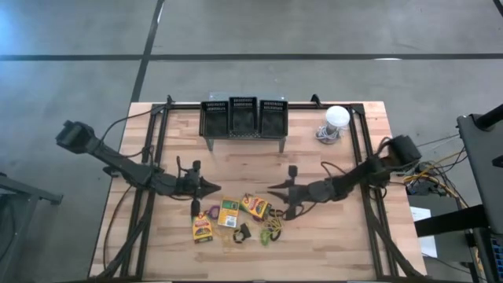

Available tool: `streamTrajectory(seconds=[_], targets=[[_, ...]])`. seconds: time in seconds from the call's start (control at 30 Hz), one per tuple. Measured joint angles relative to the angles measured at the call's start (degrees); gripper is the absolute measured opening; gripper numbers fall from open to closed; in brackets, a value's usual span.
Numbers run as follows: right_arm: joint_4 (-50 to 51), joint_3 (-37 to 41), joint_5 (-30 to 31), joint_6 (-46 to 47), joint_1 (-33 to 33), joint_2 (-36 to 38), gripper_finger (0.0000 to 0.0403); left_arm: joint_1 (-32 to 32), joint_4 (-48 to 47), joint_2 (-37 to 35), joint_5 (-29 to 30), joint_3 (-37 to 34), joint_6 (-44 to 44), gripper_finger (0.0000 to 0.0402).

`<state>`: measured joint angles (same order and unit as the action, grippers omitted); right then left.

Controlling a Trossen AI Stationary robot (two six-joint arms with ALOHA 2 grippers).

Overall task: Pick & Place Office Desk Supplies
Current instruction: Put the yellow crayon box into the left black basket

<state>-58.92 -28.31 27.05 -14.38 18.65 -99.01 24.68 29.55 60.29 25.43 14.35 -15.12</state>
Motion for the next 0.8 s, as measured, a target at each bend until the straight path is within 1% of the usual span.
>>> streamTrajectory(seconds=[0.1, 0.2, 0.3, 0.4, 0.47, 0.57, 0.63, 0.73, 0.8], targets=[[-0.01, -3.34, -0.01, -0.85, -1.05, -3.9, 0.0082, 0.07, 1.28, 3.03, -0.02, 0.87, 1.29, 0.0006], [0.17, -6.38, -0.21, -0.4, -1.51, -6.51, 0.01, 0.18, -1.51, 7.03, -0.03, 3.76, 1.43, 0.0006], [1.46, -8.19, -0.4, -1.31, -1.61, -7.97, 0.0118, 0.2, -10.15, 11.01, -0.18, 8.54, 1.5, 0.0006], [6.7, -10.04, -0.7, -2.48, -2.88, -7.56, 0.0136, 0.2, -24.0, 13.88, -0.21, 15.4, -1.57, 0.0014], [9.19, -11.08, -0.64, -2.59, -4.19, -7.49, 0.0146, 0.13, -33.28, 15.73, -0.21, 20.06, -4.84, 0.0031], [9.7, -11.71, -1.11, -1.63, -5.72, -7.92, 0.0157, -0.54, -42.45, 17.57, -1.49, 26.02, -10.53, 0.0071], [10.91, -11.66, -3.05, -1.35, -6.27, -7.93, 0.0162, -1.5, -43.97, 18.72, -5.38, 28.52, -12.02, 0.0103], [11.35, -11.38, -3.37, -2.18, -6.45, -7.99, 0.0166, -3.44, -43.38, 20.78, -12.4, 29.44, -12.44, 0.0146], [10.8, -11.38, -3.3, -2.58, -6.59, -7.99, 0.0167, -4.64, -42.92, 22.45, -14.54, 29.44, -12.44, 0.0169]])
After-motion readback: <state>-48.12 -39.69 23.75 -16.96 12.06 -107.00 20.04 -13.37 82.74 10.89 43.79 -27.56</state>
